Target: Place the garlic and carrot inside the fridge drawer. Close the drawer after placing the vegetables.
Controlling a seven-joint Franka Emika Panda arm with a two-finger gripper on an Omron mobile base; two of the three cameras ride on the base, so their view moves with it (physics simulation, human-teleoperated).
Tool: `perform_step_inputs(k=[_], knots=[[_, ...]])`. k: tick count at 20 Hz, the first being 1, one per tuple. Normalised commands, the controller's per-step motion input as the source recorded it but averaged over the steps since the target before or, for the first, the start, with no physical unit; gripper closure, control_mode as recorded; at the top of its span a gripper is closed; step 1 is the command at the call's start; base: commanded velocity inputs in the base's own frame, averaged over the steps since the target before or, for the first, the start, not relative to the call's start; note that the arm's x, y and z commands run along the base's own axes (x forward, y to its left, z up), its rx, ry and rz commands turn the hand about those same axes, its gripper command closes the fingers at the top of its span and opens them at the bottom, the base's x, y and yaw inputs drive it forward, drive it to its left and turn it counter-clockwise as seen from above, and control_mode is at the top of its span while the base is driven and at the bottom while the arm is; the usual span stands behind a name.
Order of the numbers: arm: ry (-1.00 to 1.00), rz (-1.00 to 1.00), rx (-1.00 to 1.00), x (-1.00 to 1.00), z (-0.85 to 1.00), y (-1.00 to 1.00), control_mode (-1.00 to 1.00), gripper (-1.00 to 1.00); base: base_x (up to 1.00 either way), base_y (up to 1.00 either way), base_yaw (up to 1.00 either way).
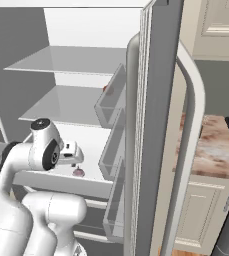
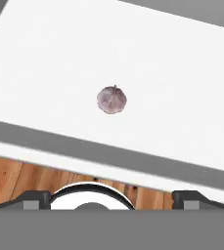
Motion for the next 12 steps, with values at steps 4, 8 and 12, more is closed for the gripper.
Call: perform_step_inputs(k=[4, 8, 12], knots=[[-0.02, -0.04, 0.06, -1.00, 0.33, -0.01, -1.00, -1.00, 0.00, 0.00, 0.00], [-0.01, -0.06, 0.04, -0.95, 0.16, 0.00, -1.00, -1.00, 0.00, 0.00, 0.00], [0.00, -0.02, 0.00, -0.37, 0.00, 0.00, -1.00, -1.00, 0.00, 0.00, 0.00]])
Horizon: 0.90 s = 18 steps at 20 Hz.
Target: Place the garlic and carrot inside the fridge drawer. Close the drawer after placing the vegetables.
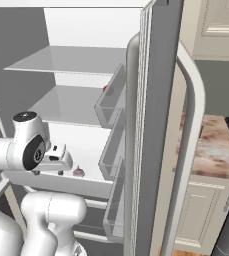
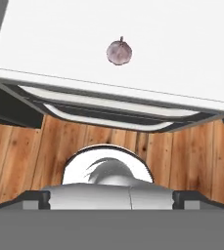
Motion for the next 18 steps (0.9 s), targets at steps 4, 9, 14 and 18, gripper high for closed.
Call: perform_step_inputs(k=[4, 9, 14, 18], knots=[[0.00, 0.00, -0.06, -0.01, -0.05, 0.11, -1.00, -1.00, 0.00, 0.00, 0.00], [-0.03, 0.00, -0.02, -0.10, -0.02, 0.03, 1.00, -1.00, -0.80, 0.00, -0.12], [0.00, 0.00, 0.00, 0.00, 0.00, 0.00, 1.00, -1.00, -1.00, -0.25, -0.23], [0.00, 0.00, 0.00, 0.00, 0.00, 0.00, 1.00, -1.00, -0.81, -0.62, -0.44]])
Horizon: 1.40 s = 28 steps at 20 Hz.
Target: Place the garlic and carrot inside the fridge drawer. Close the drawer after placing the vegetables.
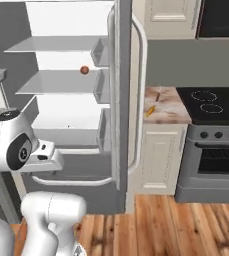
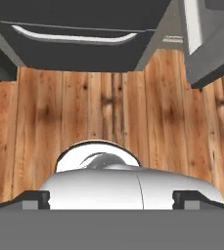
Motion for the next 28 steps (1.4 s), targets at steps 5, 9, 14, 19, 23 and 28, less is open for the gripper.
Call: perform_step_inputs(k=[5, 9, 14, 19, 23, 28], knots=[[0.00, 0.00, 0.00, 0.00, 0.00, 0.00, 1.00, -1.00, -0.19, -0.85, -0.58], [0.00, 0.00, 0.00, 0.00, 0.00, 0.00, 1.00, -1.00, 0.00, -1.00, -0.49], [0.00, 0.00, 0.00, 0.00, 0.00, 0.00, 1.00, -1.00, 0.26, -1.00, -0.17], [0.00, 0.00, 0.00, 0.00, 0.00, 0.00, 1.00, -1.00, 0.90, -0.78, 0.18], [0.00, 0.00, 0.00, 0.00, 0.00, 0.00, 1.00, -1.00, 1.00, -0.29, 0.39], [0.00, 0.00, 0.00, 0.00, 0.00, 0.00, 1.00, -1.00, 1.00, -0.08, 0.43]])
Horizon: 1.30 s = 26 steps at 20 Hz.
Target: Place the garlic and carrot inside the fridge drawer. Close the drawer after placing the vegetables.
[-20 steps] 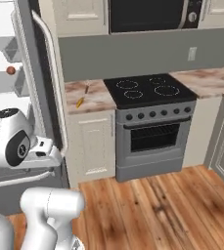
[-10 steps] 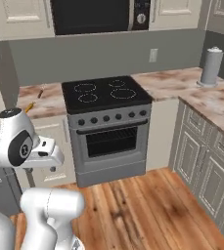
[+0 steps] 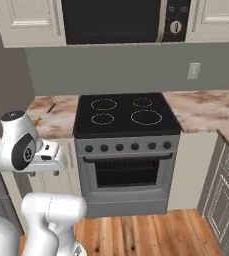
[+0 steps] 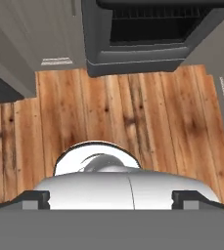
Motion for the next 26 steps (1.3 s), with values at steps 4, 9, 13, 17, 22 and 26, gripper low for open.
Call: perform_step_inputs(k=[4, 9, 13, 17, 22, 26], knots=[[0.00, 0.00, 0.00, 0.00, 0.00, 0.00, 1.00, -1.00, 1.00, -0.08, 0.44], [0.00, 0.00, 0.00, 0.00, 0.00, 0.00, 1.00, -1.00, 0.95, -0.17, 0.45], [0.02, 0.00, 0.00, 0.22, -0.06, 0.02, -1.00, -1.00, 0.40, 0.00, 0.09], [0.11, -0.33, 0.00, 0.71, -0.31, 0.63, -1.00, -1.00, 0.00, 0.00, 0.00], [0.00, -0.43, 0.00, 0.73, -0.05, 1.00, -1.00, -1.00, 0.00, 0.00, 0.00], [0.00, -0.22, 0.00, 0.94, 0.00, 0.71, -1.00, -1.00, 0.00, 0.00, 0.00]])
